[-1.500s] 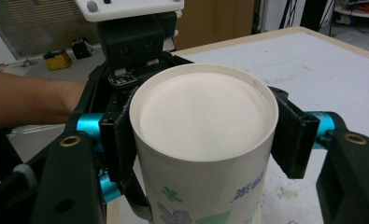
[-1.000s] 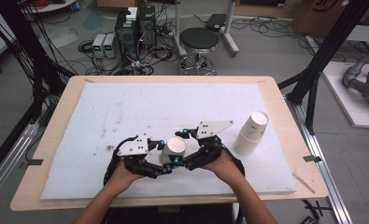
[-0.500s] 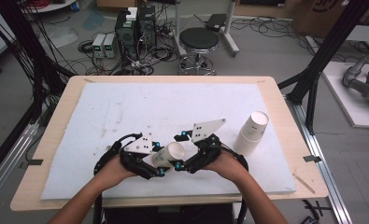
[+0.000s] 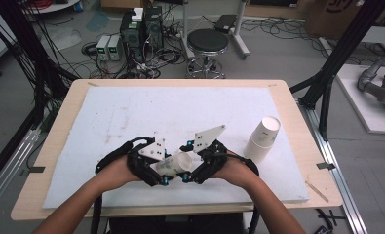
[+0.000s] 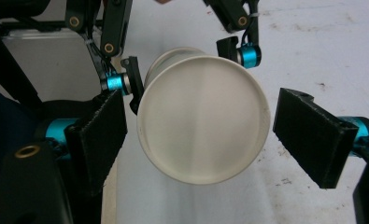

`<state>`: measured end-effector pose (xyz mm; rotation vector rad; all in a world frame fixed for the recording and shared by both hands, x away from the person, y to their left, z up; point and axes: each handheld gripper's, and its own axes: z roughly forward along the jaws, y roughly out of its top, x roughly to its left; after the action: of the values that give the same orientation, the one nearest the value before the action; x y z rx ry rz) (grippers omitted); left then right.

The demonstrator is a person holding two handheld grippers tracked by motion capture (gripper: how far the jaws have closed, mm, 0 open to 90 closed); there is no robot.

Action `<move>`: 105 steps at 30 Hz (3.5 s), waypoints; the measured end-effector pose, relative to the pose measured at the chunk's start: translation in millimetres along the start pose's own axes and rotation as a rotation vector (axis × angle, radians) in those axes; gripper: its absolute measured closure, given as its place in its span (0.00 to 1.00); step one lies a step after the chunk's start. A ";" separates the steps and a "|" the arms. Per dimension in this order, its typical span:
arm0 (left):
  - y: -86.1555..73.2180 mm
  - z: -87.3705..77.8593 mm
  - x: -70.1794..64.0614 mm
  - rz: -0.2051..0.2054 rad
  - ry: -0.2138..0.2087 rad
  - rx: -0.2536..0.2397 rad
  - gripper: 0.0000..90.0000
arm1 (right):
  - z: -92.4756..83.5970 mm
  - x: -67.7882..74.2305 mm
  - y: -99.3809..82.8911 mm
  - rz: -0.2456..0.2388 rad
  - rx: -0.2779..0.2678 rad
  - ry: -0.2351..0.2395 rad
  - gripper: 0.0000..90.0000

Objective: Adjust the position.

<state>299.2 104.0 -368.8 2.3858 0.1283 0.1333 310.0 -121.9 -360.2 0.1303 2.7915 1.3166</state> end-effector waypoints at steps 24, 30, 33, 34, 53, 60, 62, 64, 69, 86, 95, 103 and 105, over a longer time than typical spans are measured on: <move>0.4 3.4 -0.5 0.028 -0.067 0.044 0.33 | 10.7 1.3 1.5 -0.081 0.059 0.069 0.42; -19.4 0.9 -1.0 -0.022 -0.053 -0.133 0.15 | 5.6 0.4 -0.6 -0.061 0.050 0.064 0.41; -27.0 -1.9 -1.9 -0.059 -0.044 -0.209 0.15 | 4.1 0.0 -2.1 -0.056 0.038 0.058 0.41; -32.6 -3.5 -3.0 -0.086 -0.035 -0.269 0.15 | 3.2 0.1 -3.0 -0.052 0.036 0.057 0.41; -54.0 -3.0 -14.6 -0.205 -0.019 -0.612 0.16 | -17.2 10.3 -50.5 0.041 -0.251 0.029 0.41; -47.9 4.9 -14.6 -0.191 -0.036 -0.616 0.16 | -21.7 9.8 -57.2 0.050 -0.301 0.039 0.41; -47.4 5.8 -14.6 -0.189 -0.038 -0.617 0.16 | -21.9 9.7 -57.3 0.051 -0.303 0.040 0.41; -46.6 7.5 -14.8 -0.189 -0.045 -0.617 0.16 | -21.9 9.8 -57.7 0.050 -0.308 0.049 0.41; -45.8 10.6 -14.0 -0.183 -0.053 -0.627 0.16 | -23.0 9.1 -58.0 0.060 -0.330 0.063 0.41; -42.3 11.1 -12.8 -0.146 -0.071 -0.684 0.29 | -24.3 5.0 -61.7 0.113 -0.418 0.122 0.41; -37.6 4.6 -10.8 -0.181 -0.086 -0.613 0.33 | -22.8 5.1 -61.0 0.132 -0.393 0.116 0.37; -33.6 -9.4 -9.1 -0.186 -0.058 -0.513 0.34 | -26.7 8.5 -53.0 0.141 -0.355 0.067 0.25; -31.1 -14.3 -8.4 -0.183 -0.045 -0.471 0.34 | -28.1 8.5 -50.0 0.130 -0.338 0.051 0.25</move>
<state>287.3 135.2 -380.2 1.8962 0.2618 0.0185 296.5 -174.3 -381.0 0.2694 2.5884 1.8227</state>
